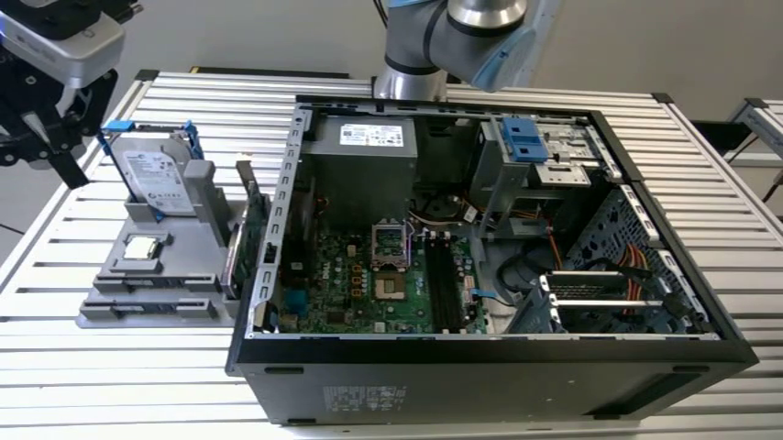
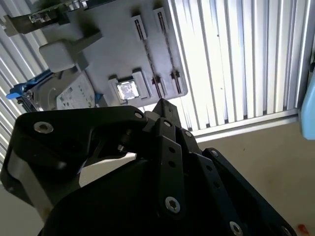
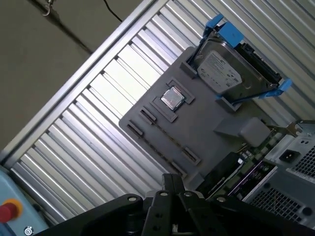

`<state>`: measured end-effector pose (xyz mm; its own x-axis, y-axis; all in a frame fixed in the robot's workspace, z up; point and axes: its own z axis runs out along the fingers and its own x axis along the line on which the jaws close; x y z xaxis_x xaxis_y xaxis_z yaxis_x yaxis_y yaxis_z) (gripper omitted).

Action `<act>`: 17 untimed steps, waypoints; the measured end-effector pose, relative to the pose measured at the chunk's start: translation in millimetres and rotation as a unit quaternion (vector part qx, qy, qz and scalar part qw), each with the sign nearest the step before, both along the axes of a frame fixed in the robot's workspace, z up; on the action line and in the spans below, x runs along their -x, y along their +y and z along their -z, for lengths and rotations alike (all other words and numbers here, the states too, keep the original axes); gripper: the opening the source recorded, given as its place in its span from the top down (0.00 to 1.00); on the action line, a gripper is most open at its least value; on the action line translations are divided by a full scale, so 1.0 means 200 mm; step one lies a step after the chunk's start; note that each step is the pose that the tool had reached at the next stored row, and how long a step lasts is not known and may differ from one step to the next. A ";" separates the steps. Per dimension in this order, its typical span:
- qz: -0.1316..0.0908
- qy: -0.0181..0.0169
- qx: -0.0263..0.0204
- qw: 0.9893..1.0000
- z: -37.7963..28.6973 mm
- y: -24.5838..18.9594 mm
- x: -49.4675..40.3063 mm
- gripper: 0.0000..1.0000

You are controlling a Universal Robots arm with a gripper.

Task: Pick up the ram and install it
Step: 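Reach for the ram, then pick up the ram and move it above insertion slot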

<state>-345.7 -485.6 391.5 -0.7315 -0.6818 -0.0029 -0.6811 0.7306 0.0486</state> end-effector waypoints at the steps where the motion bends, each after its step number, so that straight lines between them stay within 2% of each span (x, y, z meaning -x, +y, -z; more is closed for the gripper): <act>1: -0.002 0.000 0.000 1.000 0.000 0.000 0.000 1.00; 6: -0.021 0.000 0.000 1.000 0.000 0.000 0.000 1.00; 10: -0.040 0.000 0.000 0.999 0.000 0.000 0.000 1.00; 13: -0.056 0.000 0.000 0.998 0.000 0.000 0.000 1.00; 17: -0.079 0.000 0.000 0.997 0.000 0.000 0.000 1.00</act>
<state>-345.7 -485.6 391.5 -0.6149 -0.7886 -0.0029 -0.7877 0.6141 0.0486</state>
